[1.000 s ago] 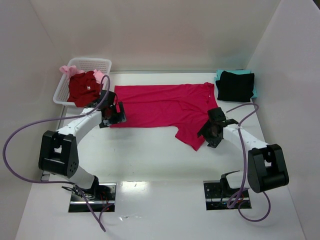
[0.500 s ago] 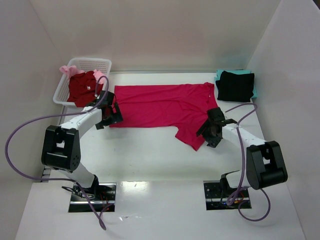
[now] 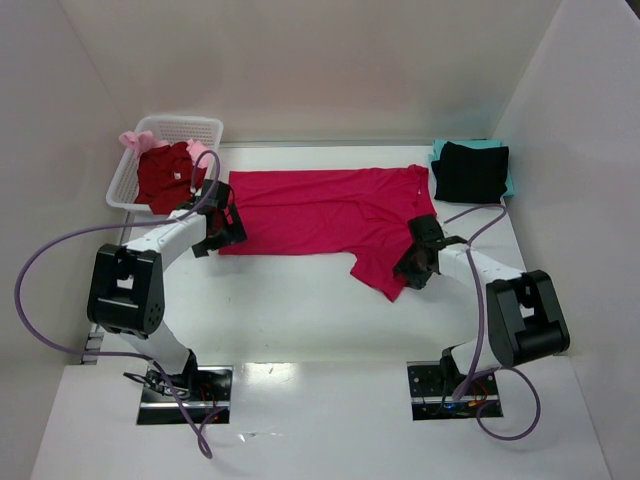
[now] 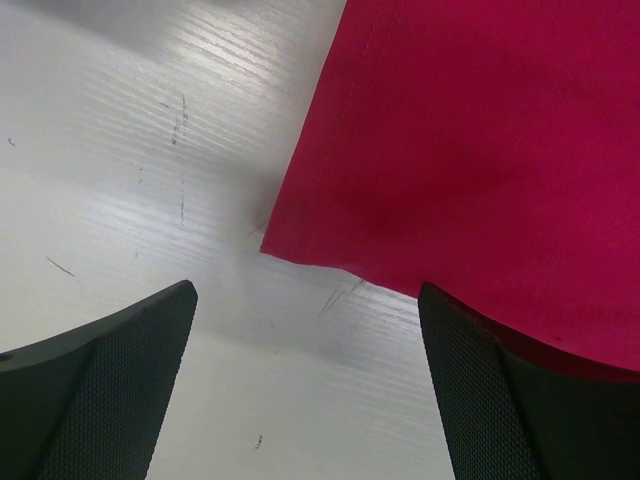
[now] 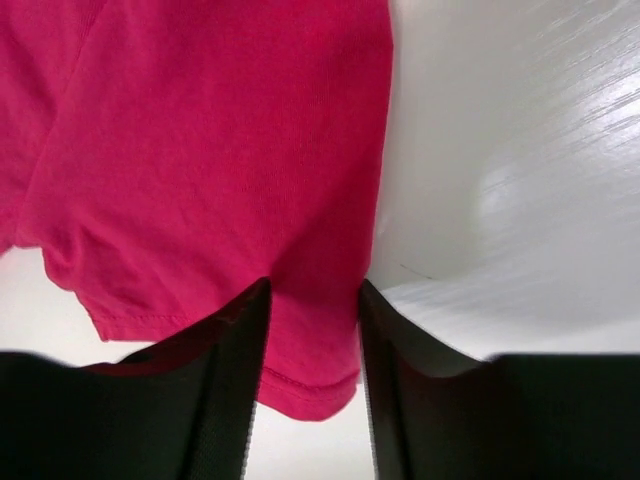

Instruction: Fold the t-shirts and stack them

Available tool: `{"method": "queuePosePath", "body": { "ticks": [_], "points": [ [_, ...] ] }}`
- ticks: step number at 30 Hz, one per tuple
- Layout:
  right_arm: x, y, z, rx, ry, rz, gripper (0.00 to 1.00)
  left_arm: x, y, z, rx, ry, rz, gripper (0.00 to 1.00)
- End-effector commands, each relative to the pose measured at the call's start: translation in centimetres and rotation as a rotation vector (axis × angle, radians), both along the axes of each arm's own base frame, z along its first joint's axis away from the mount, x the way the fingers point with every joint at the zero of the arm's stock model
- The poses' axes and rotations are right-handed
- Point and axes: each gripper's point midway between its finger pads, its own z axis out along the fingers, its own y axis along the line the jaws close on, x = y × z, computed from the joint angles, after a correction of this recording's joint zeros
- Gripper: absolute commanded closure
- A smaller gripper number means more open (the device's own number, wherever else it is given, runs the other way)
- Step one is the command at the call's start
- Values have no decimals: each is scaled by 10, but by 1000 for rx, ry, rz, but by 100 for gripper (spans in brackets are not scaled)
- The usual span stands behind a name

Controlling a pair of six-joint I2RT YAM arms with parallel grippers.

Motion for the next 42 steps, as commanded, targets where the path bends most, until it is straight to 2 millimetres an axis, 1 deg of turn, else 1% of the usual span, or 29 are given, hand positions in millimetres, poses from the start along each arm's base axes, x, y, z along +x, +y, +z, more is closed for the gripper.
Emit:
{"method": "queuePosePath", "body": {
  "ticks": [1, 4, 5, 7, 9, 12, 13, 14, 16, 18, 21, 22, 25, 28, 29, 30, 33, 35, 37, 38, 40, 42],
  "points": [
    [10, 2, -2, -17, -17, -7, 56, 16, 0, 10, 2, -47, 17, 1],
    [11, 0, -2, -27, -20, -11, 64, 16, 0, 10, 2, -47, 17, 1],
    [9, -1, -3, -29, -11, -11, 65, 15, 0, 7, 4, -38, 16, 1],
    [9, -1, -3, -29, -11, -11, 69, 18, 1, 10, 10, -48, 21, 1],
    [10, 0, -1, -27, -19, -11, 70, 17, 2, 3, 13, -30, 20, 2],
    [7, -1, -1, -27, -18, -11, 70, 19, 1, -2, 16, -16, 20, 5],
    [7, -1, -1, -27, -18, -11, 70, 19, 3, -1, 25, -18, 25, 9],
    [7, -1, -1, -27, -18, -11, 70, 19, 3, -5, 27, -9, 25, 10],
    [8, -2, 1, -32, -31, -15, 70, 22, 4, -4, 33, -22, 29, 12],
    [7, -3, 3, -33, -31, -15, 70, 24, 6, -6, 41, -27, 43, 17],
    [8, -3, 6, -30, -41, -15, 70, 25, 10, -11, 62, -20, 52, 20],
    [8, -3, 6, -30, -41, -15, 70, 25, 10, -11, 62, -20, 52, 24],
    [9, -2, 8, -27, -50, -15, 70, 30, 10, -10, 62, -43, 65, 27],
    [9, -2, 8, -27, -50, -15, 70, 29, 12, -13, 73, -36, 69, 30],
    [10, -2, 11, -25, -60, -15, 70, 31, 12, -15, 69, -39, 77, 30],
    [10, -2, 11, -25, -60, -15, 70, 28, 12, -18, 71, -30, 77, 34],
    [8, -3, 13, -25, -59, -15, 70, 30, 10, -21, 62, -29, 73, 41],
    [5, -3, 10, -27, -50, -15, 70, 30, 10, -21, 62, -29, 73, 47],
    [5, -3, 10, -27, -50, -15, 70, 27, 11, -24, 60, -21, 80, 52],
    [5, -3, 10, -27, -50, -15, 70, 27, 11, -24, 60, -21, 80, 58],
    [5, -3, 10, -27, -50, -15, 70, 27, 9, -24, 52, -20, 76, 64],
    [5, -3, 10, -27, -50, -15, 73, 26, 9, -27, 54, -11, 76, 68]
  ]
}}
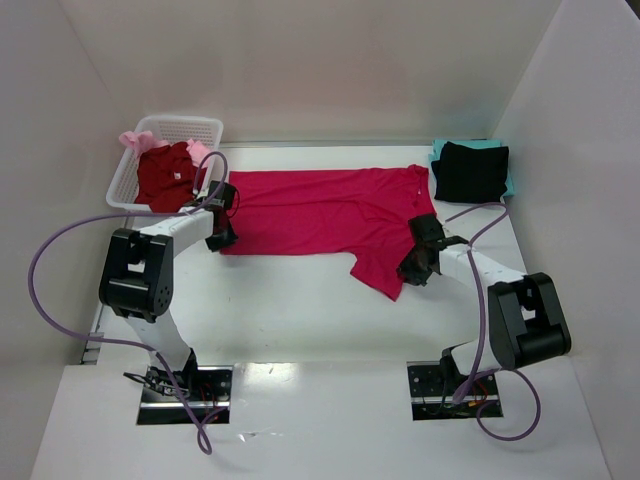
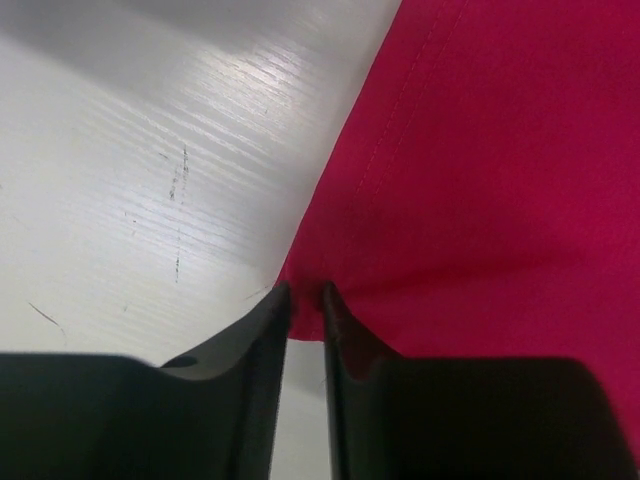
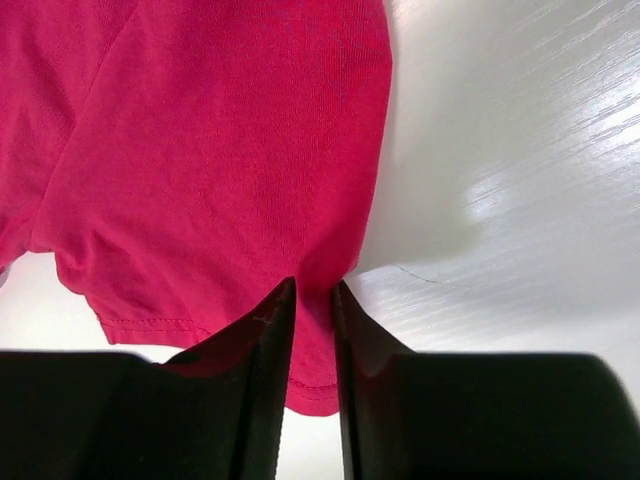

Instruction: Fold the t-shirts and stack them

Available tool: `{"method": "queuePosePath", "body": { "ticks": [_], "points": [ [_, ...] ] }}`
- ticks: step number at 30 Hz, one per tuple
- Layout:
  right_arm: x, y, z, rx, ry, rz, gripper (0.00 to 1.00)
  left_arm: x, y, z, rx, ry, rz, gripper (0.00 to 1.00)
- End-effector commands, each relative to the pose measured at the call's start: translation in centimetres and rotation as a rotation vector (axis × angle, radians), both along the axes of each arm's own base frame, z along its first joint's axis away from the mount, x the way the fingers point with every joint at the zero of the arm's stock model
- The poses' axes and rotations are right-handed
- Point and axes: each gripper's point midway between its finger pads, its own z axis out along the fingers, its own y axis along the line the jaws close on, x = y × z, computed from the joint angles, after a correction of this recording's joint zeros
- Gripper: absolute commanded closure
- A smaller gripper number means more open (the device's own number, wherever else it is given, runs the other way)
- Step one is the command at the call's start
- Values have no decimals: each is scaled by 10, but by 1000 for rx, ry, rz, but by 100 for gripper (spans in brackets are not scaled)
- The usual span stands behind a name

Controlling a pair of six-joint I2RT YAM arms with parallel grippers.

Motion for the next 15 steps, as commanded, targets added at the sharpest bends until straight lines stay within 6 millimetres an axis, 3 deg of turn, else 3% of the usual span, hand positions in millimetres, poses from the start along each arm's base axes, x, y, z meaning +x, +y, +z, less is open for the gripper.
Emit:
{"method": "queuePosePath", "body": {
  "ticks": [1, 3, 8, 11, 15],
  "points": [
    [0, -1, 5, -15, -22, -7, 74, 8, 0, 0, -4, -22, 18, 74],
    [3, 0, 8, -10, -40, -7, 75, 8, 0, 0, -4, -22, 18, 80],
    [4, 2, 9, 0, -47, -3, 90, 9, -1, 3, -6, -31, 18, 99],
    [9, 3, 17, 7, -73, -3, 100, 10, -2, 6, -16, -38, 14, 100],
    [12, 2, 26, 3, -100, -9, 100, 9, -3, 12, -22, -45, 3, 100]
  ]
}}
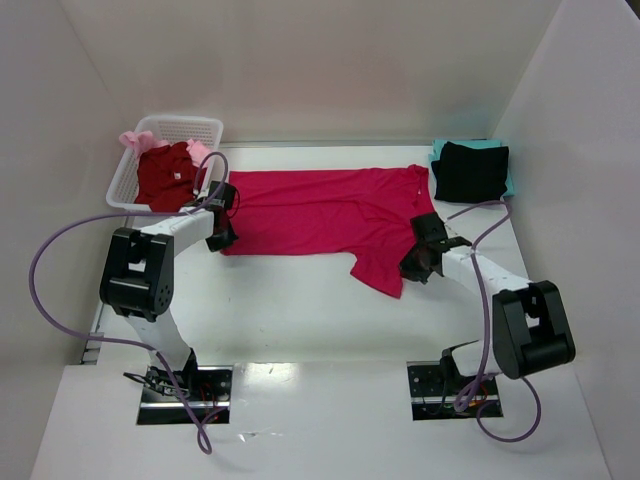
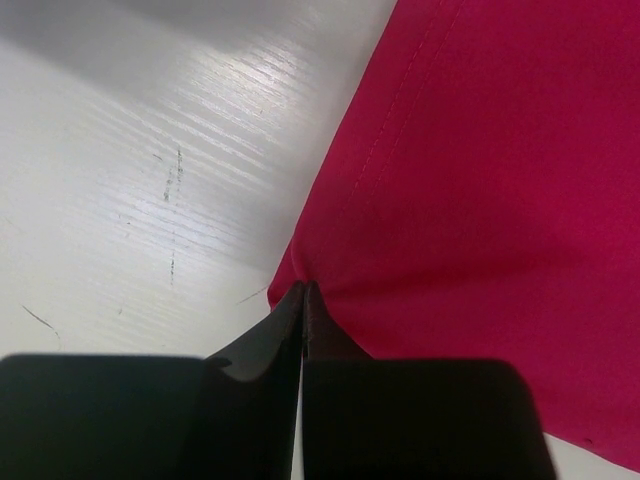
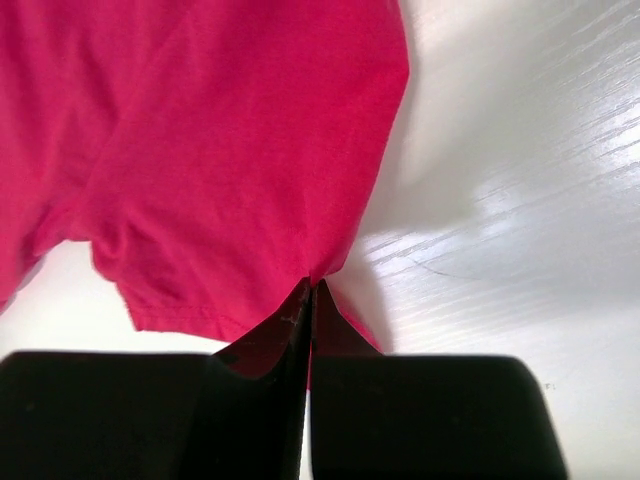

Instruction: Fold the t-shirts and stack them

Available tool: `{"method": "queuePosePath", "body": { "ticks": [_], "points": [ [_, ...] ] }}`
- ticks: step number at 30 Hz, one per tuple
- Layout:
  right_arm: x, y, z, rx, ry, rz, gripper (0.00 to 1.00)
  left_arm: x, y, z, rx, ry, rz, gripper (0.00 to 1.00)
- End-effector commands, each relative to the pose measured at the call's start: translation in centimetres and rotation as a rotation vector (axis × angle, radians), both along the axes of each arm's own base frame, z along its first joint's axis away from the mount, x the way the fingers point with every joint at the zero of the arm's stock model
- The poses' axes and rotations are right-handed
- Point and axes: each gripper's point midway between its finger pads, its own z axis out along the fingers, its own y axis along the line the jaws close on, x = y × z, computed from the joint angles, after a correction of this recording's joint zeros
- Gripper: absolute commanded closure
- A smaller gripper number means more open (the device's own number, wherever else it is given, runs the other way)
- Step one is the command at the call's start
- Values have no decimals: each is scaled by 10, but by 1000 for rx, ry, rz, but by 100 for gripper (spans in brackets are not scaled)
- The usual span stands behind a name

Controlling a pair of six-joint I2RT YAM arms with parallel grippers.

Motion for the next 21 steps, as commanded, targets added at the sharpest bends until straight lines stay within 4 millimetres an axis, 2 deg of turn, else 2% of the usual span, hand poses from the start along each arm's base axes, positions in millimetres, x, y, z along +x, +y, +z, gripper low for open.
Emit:
{"method": "queuePosePath", "body": {
  "ticks": [1, 7, 12, 14, 15, 18, 20, 21],
  "points": [
    [10, 0, 20, -10, -78, -13, 100, 8, -2, 15, -17, -47, 5, 100],
    [16, 1, 51, 9, -149, -14, 100, 16, -6, 48, -33, -125, -32, 100],
    [30, 2, 90, 18, -247, -26, 100, 31, -7, 82, -29, -205, -58, 100],
    [34, 3, 102, 25, -272, -26, 100, 32, -9, 84, -37, -204, -63, 100],
    [39, 4, 115, 34, -304, -27, 100, 33, -9, 91, -39, -215, -63, 100],
    [43, 2, 128, 27, -335, -25, 100, 30, -9, 97, -40, -222, -63, 100],
    [42, 2, 136, 33, -359, -26, 100, 27, -8, 110, -43, -248, -63, 100],
    [42, 2, 136, 33, -359, -26, 100, 22, -8, 108, -41, -235, -63, 100]
  ]
}}
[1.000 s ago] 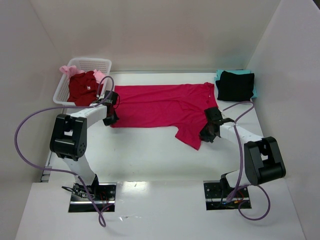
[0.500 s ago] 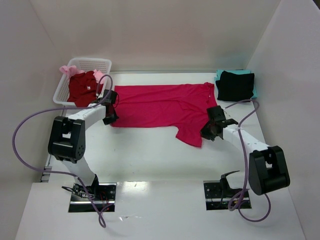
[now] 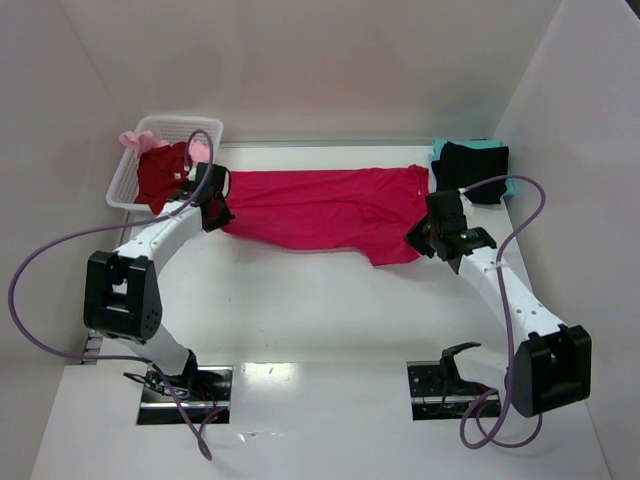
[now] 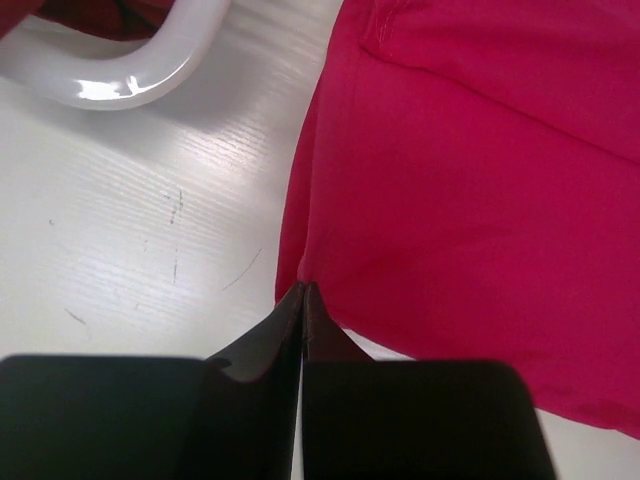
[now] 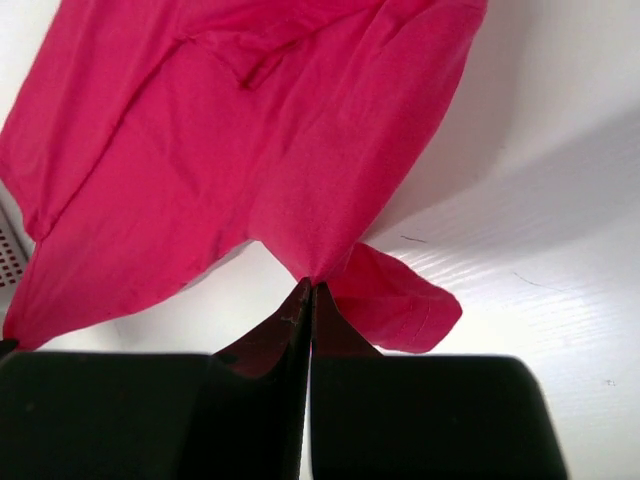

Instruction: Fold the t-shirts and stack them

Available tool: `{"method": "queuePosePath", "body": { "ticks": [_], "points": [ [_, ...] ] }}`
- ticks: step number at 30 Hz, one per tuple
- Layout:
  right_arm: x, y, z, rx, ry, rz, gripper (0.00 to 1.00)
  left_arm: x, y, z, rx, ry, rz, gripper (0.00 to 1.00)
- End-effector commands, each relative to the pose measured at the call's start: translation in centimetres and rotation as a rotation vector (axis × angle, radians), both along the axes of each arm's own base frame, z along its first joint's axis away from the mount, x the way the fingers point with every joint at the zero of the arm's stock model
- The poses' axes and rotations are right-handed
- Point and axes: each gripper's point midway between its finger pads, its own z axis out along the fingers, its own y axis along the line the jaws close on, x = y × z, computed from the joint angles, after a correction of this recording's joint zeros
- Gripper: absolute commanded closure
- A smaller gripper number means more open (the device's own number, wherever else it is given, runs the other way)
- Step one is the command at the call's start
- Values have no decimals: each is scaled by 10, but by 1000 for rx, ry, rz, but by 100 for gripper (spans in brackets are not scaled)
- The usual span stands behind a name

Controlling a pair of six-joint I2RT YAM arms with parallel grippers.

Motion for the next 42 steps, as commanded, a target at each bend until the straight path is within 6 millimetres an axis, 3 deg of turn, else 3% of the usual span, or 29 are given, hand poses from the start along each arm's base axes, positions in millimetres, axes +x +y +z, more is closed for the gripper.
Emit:
{"method": "queuePosePath", "body": {
  "ticks": [1, 8, 15, 21, 25, 26, 27, 33, 34, 36, 37, 42],
  "points": [
    [0, -2, 27, -10, -67, -13, 100, -4, 1, 32, -3, -59, -18, 100],
    [-25, -5, 21, 11, -46, -13, 100, -24, 2, 18, -9, -12, -16, 100],
    [-47, -5, 14, 40, -21, -9, 100, -37, 3, 26, -12, -22, -29, 100],
    [-46, 0, 13, 53, -26, 16, 100, -39, 4, 29, -5, -26, -23, 100],
    [-17, -2, 24, -1, -58, 15, 100, -21, 5, 37, 13, -42, -19, 100],
    [-4, -1, 37, 1, -95, 8, 100, -18, 5, 38, 12, -43, -19, 100],
    [4, 1, 32, -16, -82, 20, 100, -12, 4, 41, 10, -58, -19, 100],
    [63, -31, 51, -38, -156, -32, 100, 20, -1, 42, 15, -64, -26, 100],
    [69, -35, 41, -49, -127, -36, 100, 26, -2, 37, 15, -60, -26, 100],
    [85, -41, 48, -65, -154, -39, 100, 31, -3, 31, 11, -48, -18, 100],
    [91, -45, 37, -63, -123, -44, 100, 35, -4, 32, 10, -52, -18, 100],
    [120, -46, 32, -82, -127, -22, 100, 47, -3, 18, 23, -31, 0, 100]
  ]
}}
